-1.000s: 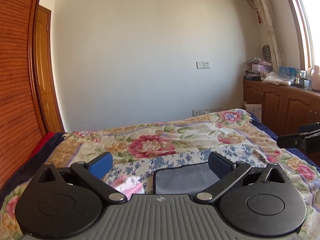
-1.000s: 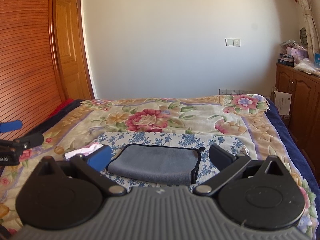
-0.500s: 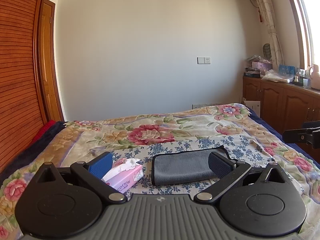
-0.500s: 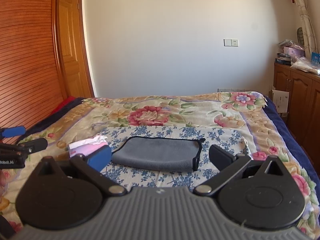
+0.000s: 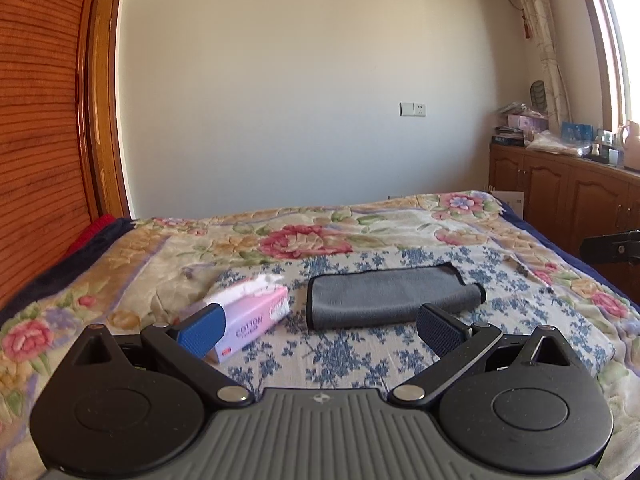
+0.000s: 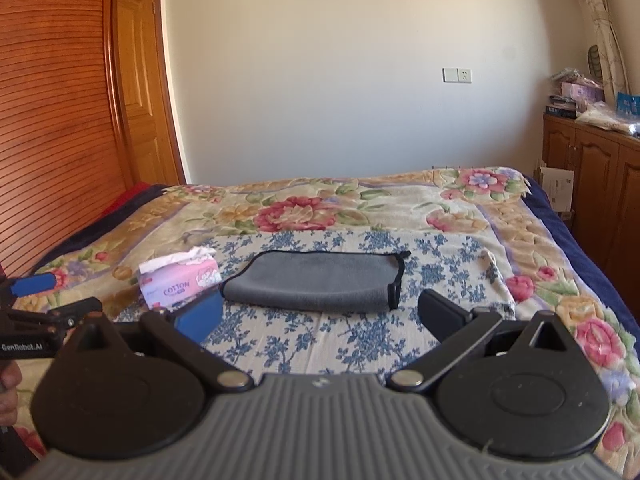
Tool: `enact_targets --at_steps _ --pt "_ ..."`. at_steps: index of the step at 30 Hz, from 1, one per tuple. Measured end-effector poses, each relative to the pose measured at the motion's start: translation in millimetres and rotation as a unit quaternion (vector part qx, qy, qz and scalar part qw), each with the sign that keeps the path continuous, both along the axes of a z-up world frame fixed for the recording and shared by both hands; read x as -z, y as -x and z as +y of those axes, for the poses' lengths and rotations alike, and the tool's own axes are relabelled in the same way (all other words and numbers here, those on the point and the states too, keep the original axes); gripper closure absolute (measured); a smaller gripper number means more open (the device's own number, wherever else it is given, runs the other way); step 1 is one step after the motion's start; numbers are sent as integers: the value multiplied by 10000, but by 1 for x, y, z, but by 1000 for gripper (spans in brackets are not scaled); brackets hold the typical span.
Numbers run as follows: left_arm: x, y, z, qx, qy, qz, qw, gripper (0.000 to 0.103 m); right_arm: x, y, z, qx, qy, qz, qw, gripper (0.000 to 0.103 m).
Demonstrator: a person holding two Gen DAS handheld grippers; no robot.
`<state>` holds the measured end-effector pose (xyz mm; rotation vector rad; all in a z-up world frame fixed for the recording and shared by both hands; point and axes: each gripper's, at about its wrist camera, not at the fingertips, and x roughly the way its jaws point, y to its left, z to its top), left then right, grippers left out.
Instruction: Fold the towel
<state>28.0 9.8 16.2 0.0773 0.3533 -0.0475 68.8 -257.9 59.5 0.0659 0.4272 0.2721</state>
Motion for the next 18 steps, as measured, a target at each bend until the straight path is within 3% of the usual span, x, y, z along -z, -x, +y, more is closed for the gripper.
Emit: enact_targets --at_steps 18 --pt "19 8 8 -104 -107 -122 9998 0 25 15 -2 223 32 35 9997 0"
